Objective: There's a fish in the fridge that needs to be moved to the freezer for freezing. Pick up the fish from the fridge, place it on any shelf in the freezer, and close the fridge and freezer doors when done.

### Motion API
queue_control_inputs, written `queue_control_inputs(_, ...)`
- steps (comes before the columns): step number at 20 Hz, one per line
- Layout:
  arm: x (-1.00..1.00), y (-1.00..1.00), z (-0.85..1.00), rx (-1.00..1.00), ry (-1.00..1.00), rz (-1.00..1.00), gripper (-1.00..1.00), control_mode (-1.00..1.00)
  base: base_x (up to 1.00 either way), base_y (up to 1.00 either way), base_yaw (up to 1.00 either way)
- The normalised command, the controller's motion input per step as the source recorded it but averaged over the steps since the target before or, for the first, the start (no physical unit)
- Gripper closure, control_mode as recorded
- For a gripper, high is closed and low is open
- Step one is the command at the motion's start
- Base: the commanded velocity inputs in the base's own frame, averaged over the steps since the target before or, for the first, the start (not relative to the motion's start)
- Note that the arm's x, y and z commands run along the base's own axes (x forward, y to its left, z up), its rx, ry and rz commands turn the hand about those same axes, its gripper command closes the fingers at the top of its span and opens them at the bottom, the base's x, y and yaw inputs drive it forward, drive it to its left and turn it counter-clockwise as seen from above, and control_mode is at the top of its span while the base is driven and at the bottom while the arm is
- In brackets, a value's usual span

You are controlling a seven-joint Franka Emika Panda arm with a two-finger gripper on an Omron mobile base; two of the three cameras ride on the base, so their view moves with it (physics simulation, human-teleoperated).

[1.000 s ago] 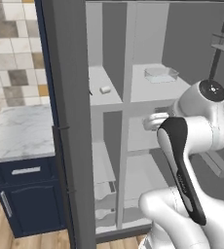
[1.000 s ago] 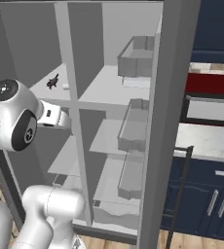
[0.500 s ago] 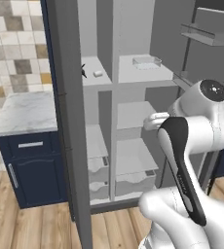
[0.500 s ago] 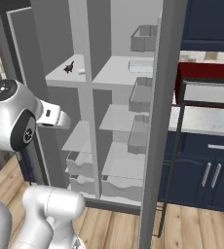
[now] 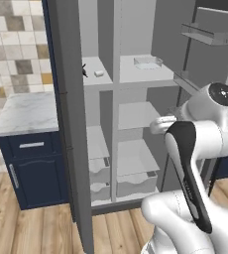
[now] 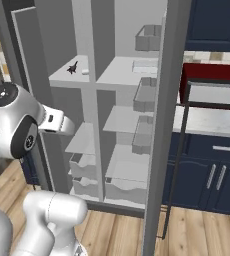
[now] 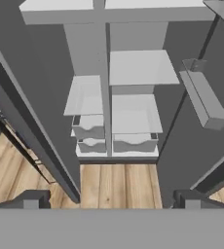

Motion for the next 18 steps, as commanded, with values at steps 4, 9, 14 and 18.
queue_control_inputs(4,-0.62,-0.71,0.12,0.03,-0.11,-0.16,-1.00,-1.00,0.00,0.00,0.00)
queue_control_inputs(9,-0.51,-0.72,0.08,0.16,-0.18,-0.17,-1.00,-1.00,0.00,0.00,0.00)
queue_control_inputs(14,-0.15,-0.70,0.00,0.30,-0.09,-0.15,-1.00,-1.00,0.00,0.00,0.00)
queue_control_inputs(18,0.00,-0.81,0.01,0.33,-0.07,-0.04,-1.00,-1.00,0.00,0.00,0.00)
